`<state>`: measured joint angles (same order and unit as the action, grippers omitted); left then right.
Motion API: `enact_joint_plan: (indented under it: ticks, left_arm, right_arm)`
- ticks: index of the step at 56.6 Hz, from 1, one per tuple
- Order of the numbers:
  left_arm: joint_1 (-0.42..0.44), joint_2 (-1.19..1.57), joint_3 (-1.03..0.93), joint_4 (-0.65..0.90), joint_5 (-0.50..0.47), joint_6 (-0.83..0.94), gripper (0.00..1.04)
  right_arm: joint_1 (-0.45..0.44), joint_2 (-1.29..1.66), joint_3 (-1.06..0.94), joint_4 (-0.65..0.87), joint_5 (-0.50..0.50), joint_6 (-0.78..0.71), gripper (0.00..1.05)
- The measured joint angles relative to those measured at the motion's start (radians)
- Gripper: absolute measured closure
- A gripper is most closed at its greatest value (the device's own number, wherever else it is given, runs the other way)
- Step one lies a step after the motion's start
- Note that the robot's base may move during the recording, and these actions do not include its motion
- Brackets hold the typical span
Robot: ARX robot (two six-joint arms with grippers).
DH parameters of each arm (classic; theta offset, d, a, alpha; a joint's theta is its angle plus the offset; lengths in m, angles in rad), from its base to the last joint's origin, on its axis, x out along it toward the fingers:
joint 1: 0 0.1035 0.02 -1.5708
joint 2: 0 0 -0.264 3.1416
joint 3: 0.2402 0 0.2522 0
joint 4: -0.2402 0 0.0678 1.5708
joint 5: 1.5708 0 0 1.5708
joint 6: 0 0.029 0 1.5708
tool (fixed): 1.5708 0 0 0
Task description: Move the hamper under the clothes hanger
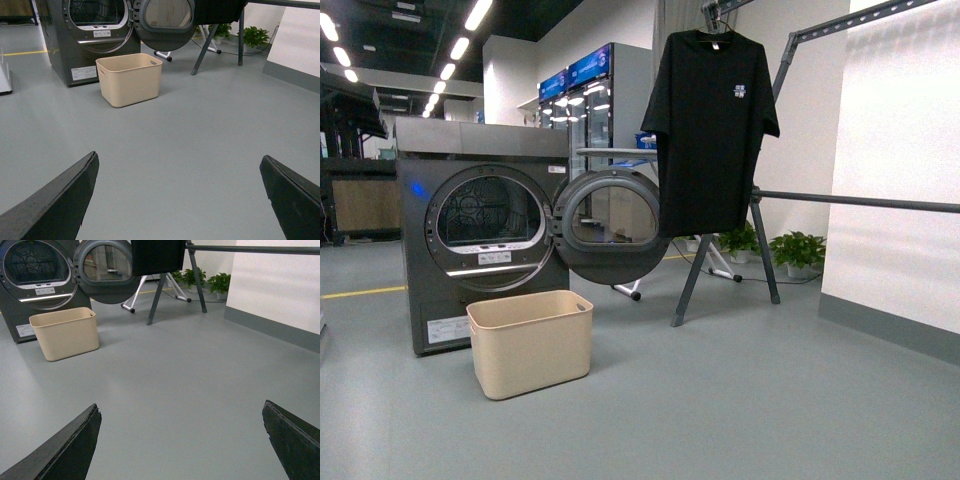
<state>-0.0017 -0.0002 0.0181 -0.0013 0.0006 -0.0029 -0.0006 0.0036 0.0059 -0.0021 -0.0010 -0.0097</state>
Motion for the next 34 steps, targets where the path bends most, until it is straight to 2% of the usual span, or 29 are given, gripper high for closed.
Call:
enact_joint_plan:
  ticks: [34]
  left_arm:
    - [0.000, 0.000, 0.000, 0.000, 0.000, 0.000, 0.07]
  right_arm:
    - [0.000, 0.000, 0.000, 0.000, 0.000, 0.000, 0.08]
